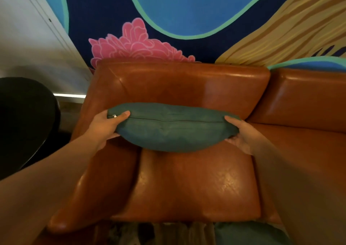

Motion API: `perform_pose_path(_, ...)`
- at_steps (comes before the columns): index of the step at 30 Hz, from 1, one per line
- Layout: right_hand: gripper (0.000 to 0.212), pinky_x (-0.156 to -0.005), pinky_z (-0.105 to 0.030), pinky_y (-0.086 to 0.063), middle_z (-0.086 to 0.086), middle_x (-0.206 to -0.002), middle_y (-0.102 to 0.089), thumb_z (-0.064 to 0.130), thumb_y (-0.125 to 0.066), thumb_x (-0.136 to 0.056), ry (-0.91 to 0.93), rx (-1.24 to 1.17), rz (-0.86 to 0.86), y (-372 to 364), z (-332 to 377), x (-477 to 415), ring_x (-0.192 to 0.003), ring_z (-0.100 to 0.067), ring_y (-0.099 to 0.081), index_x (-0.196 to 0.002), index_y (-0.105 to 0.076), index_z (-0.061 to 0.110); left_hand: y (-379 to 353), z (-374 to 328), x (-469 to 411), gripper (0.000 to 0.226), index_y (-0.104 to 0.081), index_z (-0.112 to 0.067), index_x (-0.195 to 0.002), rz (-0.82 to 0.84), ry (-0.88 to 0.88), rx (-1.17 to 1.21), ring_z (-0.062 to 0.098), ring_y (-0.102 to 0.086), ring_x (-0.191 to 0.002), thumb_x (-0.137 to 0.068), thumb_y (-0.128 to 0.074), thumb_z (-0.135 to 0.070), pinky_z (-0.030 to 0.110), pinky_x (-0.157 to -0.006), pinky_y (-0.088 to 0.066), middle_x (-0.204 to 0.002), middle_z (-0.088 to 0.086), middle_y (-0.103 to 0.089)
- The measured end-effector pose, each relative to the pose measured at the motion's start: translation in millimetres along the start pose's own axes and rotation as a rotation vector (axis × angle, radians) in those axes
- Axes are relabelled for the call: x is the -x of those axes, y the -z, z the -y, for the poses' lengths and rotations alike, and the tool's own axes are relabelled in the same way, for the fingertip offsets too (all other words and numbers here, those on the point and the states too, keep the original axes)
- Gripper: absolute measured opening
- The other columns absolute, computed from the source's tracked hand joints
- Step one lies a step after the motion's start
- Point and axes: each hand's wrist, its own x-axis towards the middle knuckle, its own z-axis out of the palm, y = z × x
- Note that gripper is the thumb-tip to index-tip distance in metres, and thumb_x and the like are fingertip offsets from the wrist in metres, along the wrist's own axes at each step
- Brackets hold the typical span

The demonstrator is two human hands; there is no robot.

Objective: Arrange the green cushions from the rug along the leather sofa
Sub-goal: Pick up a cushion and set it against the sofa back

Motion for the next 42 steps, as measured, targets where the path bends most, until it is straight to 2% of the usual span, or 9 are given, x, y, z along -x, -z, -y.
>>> perform_pose_path(3,0.043,-0.075,-0.038,-0.057,-0.008,-0.135,-0.069,0.028,-0.07,-0.1,0.101,0.045,-0.035,-2,13,-24,-0.123,-0.027,-0.065,-0.14,-0.061,0.016,-24,-8,-24,0.05,-0.065,-0.02,-0.129,-0.04,-0.017,-0.008,0.013,-0.07,-0.099,-0.086,-0.086,-0.035,0.03,-0.067,-0.057,-0.113,-0.001,-0.074)
perform_pose_path(7,0.036,-0.066,-0.035,-0.057,-0.008,-0.125,-0.072,0.035,-0.072,-0.098,0.145,0.189,-0.11,-5,31,-58,-0.106,-0.023,-0.069,-0.128,-0.065,0.018,-51,-15,-59,0.08,-0.051,-0.024,-0.139,0.011,-0.004,-0.095,0.013,-0.069,-0.108,-0.075,-0.095,-0.041,0.032,-0.074,-0.059,-0.123,-0.005,-0.069)
perform_pose_path(10,0.03,-0.064,-0.036,-0.059,-0.01,-0.119,-0.073,0.041,-0.073,-0.097,0.166,0.278,-0.131,-5,42,-86,-0.109,-0.029,-0.07,-0.118,-0.066,0.02,-67,-14,-78,0.064,-0.054,-0.026,-0.125,-0.059,0.018,-0.14,0.009,-0.067,-0.098,-0.076,-0.095,-0.03,0.033,-0.075,-0.057,-0.114,-0.006,-0.066)
perform_pose_path(15,0.028,-0.053,-0.031,-0.061,-0.016,-0.114,-0.075,0.042,-0.073,-0.097,0.166,0.37,-0.025,-10,63,-130,-0.081,-0.028,-0.076,-0.115,-0.066,0.022,-78,-1,-135,0.116,-0.061,-0.021,-0.136,-0.321,-0.029,-0.2,0.025,-0.071,-0.114,-0.039,-0.093,-0.076,0.047,-0.099,-0.059,-0.123,0.002,-0.073)
perform_pose_path(22,0.047,-0.059,-0.04,-0.064,-0.014,-0.119,-0.071,0.049,-0.072,-0.096,0.169,0.532,-0.125,-24,88,-184,-0.093,-0.031,-0.075,-0.125,-0.067,0.012,-112,-47,-136,0.088,-0.052,-0.018,-0.148,-0.507,-0.069,-0.365,0.035,-0.058,-0.132,-0.078,-0.086,-0.059,0.046,-0.11,-0.047,-0.142,0.01,-0.063)
perform_pose_path(31,0.054,-0.061,-0.048,-0.065,-0.021,-0.111,-0.071,0.055,-0.066,-0.097,0.034,0.616,-0.194,-25,69,-218,-0.063,-0.036,-0.076,-0.124,-0.055,0.01,-119,-45,-183,0.077,-0.051,-0.016,-0.146,-0.419,0.003,-0.511,0.036,-0.061,-0.127,-0.087,-0.081,-0.055,0.048,-0.103,-0.052,-0.14,0.011,-0.063)
perform_pose_path(35,0.053,-0.056,-0.041,-0.063,-0.019,-0.122,-0.065,0.064,-0.059,-0.097,0.101,0.694,-0.249,-32,66,-221,-0.077,-0.037,-0.077,-0.12,-0.046,0.018,-125,-44,-188,0.082,-0.043,-0.008,-0.146,-0.49,-0.048,-0.701,0.044,-0.053,-0.133,-0.089,-0.077,-0.056,0.058,-0.106,-0.045,-0.145,0.02,-0.052)
perform_pose_path(39,0.073,-0.103,-0.055,-0.051,-0.021,-0.145,-0.05,0.066,-0.057,-0.096,0.119,0.758,-0.386,-39,60,-218,-0.127,-0.046,-0.056,-0.143,-0.038,0.013,-129,-29,-176,0.062,-0.045,-0.002,-0.144,-0.557,-0.43,-1.087,0.052,-0.045,-0.131,-0.101,-0.062,-0.044,0.068,-0.107,-0.035,-0.146,0.031,-0.044)
perform_pose_path(42,0.058,-0.108,-0.061,-0.037,-0.02,-0.148,-0.042,0.044,-0.059,-0.098,0.507,1.134,-0.662,-64,56,-193,-0.135,-0.045,-0.042,-0.148,-0.044,0.017,-138,-20,-168,0.064,-0.044,-0.015,-0.154,-0.408,-0.703,-1.222,0.044,-0.038,-0.144,-0.101,-0.049,-0.051,0.063,-0.119,-0.019,-0.161,0.024,-0.035)
